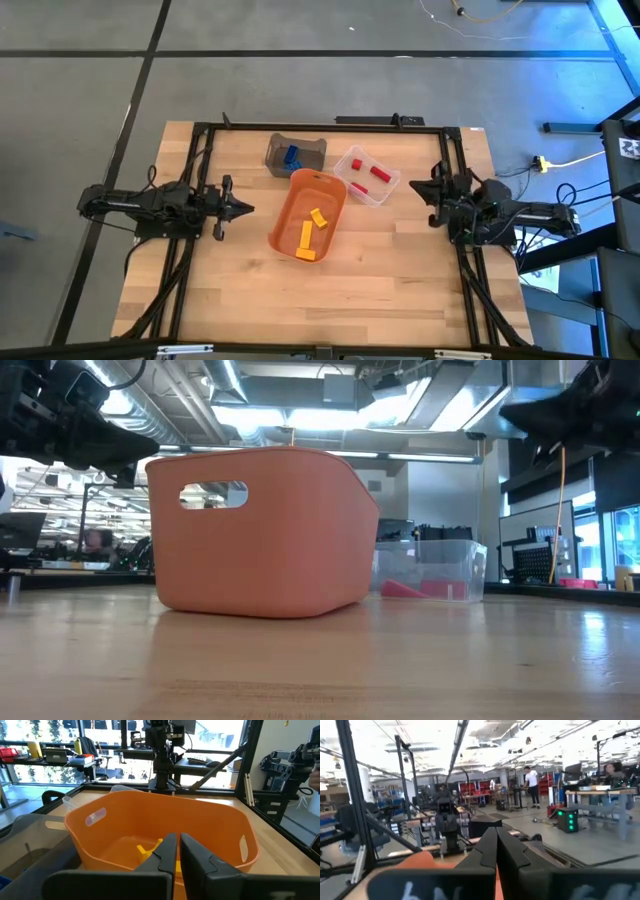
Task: Sort & place blocks by color
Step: Return to Home Position
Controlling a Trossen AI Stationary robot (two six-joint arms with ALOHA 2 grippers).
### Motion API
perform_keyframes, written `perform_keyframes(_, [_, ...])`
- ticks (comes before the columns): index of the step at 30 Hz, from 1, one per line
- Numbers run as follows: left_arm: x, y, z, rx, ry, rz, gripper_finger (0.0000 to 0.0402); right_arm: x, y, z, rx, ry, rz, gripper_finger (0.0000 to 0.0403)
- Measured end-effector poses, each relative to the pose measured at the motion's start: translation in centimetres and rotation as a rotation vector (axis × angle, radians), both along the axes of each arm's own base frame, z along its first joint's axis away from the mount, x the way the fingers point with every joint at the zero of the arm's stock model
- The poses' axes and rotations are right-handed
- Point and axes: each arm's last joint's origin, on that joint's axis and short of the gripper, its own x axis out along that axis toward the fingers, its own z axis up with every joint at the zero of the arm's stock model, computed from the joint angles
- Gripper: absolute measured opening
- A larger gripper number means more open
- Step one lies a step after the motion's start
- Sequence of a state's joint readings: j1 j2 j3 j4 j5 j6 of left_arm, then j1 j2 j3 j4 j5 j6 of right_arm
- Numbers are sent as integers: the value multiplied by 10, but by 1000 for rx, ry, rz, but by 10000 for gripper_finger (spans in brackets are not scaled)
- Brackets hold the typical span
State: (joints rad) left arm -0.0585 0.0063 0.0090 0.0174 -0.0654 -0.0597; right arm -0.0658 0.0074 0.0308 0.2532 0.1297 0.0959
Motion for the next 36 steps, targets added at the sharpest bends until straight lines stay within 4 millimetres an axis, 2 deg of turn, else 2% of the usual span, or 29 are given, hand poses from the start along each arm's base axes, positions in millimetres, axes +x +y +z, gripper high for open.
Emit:
perform_keyframes(13, [0, 0, 0, 0, 0, 0, 4, 5, 1, -28, -41, 240, 45, 0])
perform_keyframes(17, [0, 0, 0, 0, 0, 0, 13, 5, 3, -29, -51, 245, 120, 0])
perform_keyframes(26, [0, 0, 0, 0, 0, 0, 27, 5, 3, -29, -27, 249, 127, 0])
perform_keyframes(36, [0, 0, 0, 0, 0, 0, 16, 5, 3, -29, -29, 250, 126, 16])
